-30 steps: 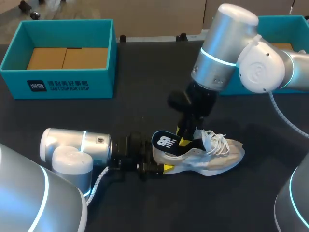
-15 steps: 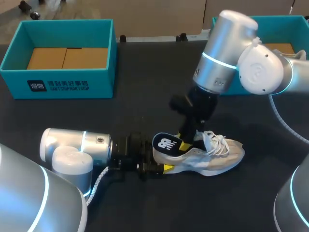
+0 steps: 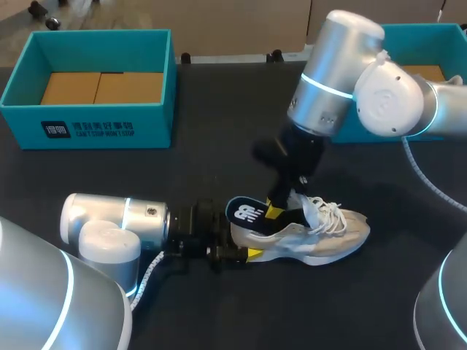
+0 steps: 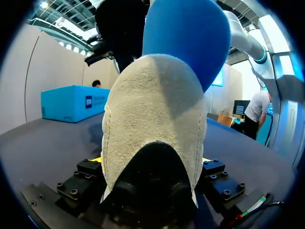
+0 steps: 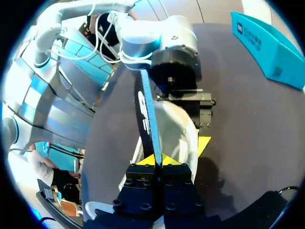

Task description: Take the shoe out of the shoebox, open the shoe tongue, remove and reinsert the insole, then place the shoe into the shoebox

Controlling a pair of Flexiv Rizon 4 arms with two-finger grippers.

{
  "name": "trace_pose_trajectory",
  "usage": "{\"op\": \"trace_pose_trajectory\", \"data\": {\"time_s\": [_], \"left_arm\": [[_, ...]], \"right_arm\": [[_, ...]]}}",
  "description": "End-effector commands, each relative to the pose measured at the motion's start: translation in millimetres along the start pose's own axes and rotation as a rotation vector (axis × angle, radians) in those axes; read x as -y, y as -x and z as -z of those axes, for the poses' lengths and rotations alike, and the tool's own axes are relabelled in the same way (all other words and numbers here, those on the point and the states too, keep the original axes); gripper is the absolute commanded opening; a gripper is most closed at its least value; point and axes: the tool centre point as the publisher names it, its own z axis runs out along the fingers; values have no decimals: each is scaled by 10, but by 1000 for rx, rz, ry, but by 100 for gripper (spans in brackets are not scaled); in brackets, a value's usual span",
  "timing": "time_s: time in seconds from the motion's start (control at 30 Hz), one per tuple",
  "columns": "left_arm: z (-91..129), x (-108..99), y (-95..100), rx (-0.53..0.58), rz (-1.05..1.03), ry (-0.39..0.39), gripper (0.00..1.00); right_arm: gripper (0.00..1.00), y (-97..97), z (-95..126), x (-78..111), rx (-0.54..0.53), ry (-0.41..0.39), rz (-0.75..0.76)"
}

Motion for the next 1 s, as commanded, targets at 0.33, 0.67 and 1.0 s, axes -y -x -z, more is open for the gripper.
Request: {"op": "trace_pose_trajectory", "data": {"time_s": [0.33,0.67,1.0], "left_arm": [[-6,-50,2,1,0,3,0],[-6,-50,2,1,0,3,0],[-6,-50,2,1,0,3,0]], "right_arm": [[0,-28,68,-161,-2,2,28],[47,-25,29,-133,-14,44,24],[41,-41,-45,-81,-37,118,-4]]}}
